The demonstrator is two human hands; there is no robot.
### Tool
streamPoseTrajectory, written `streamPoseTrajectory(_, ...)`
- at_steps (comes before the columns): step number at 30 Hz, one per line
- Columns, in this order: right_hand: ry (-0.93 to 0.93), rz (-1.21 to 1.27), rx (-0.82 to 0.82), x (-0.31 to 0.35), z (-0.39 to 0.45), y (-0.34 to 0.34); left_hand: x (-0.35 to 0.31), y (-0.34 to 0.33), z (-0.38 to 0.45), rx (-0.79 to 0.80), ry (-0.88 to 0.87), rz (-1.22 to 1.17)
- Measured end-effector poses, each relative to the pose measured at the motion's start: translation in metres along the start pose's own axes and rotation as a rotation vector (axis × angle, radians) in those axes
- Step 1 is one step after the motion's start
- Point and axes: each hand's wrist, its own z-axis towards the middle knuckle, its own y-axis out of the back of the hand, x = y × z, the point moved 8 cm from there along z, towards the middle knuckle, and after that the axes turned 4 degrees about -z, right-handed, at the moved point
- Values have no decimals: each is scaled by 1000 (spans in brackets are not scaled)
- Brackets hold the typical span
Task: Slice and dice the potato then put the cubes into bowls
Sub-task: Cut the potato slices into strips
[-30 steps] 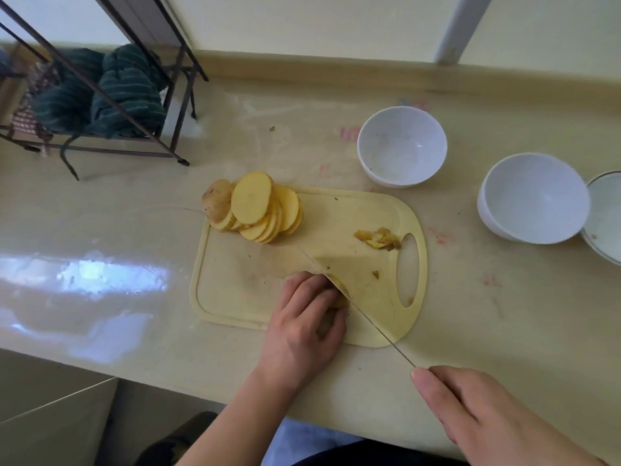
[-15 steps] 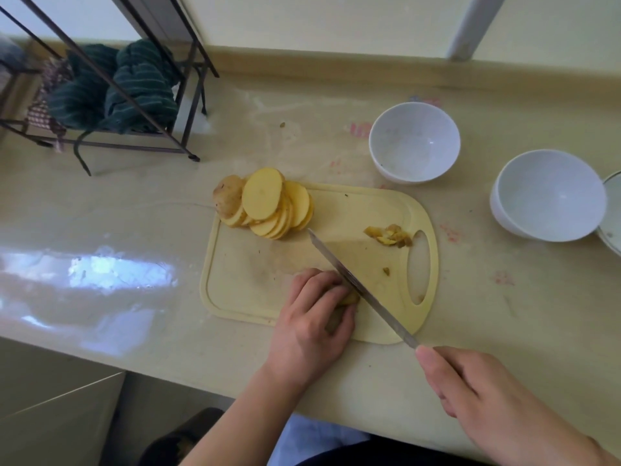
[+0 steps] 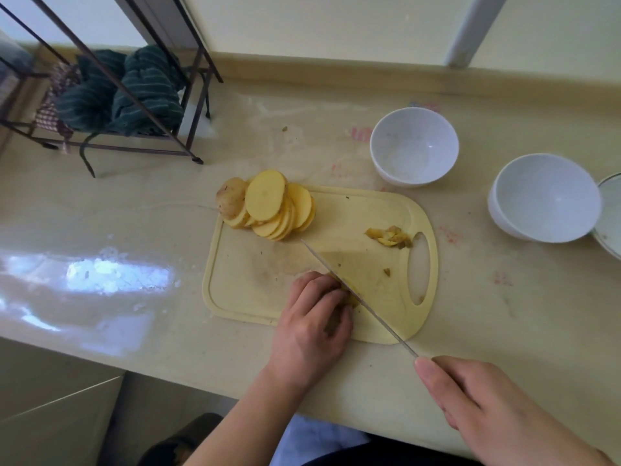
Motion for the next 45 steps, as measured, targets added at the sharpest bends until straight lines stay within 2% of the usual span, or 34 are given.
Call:
streamPoseTrajectory(8, -59, -54, -9, -3, -11, 2, 1, -1, 0, 7, 3, 10)
streamPoseTrajectory(12, -16, -55, -36, -4, -2, -2, 1, -1, 1, 12, 6, 1)
streamPoseTrajectory(15, 8, 29, 6, -2, 10, -9, 0, -1, 1, 22, 6, -4)
streamPoseTrajectory(24, 14, 108, -6, 0, 13, -2, 0, 2, 1, -9, 10, -12)
streamPoseTrajectory(40, -4, -3, 24, -6, -8, -11, 1, 4, 1, -43, 12, -51)
streamPoseTrajectory(45, -27, -16, -63, -11, -8, -7, 1, 5, 2, -42, 18, -63)
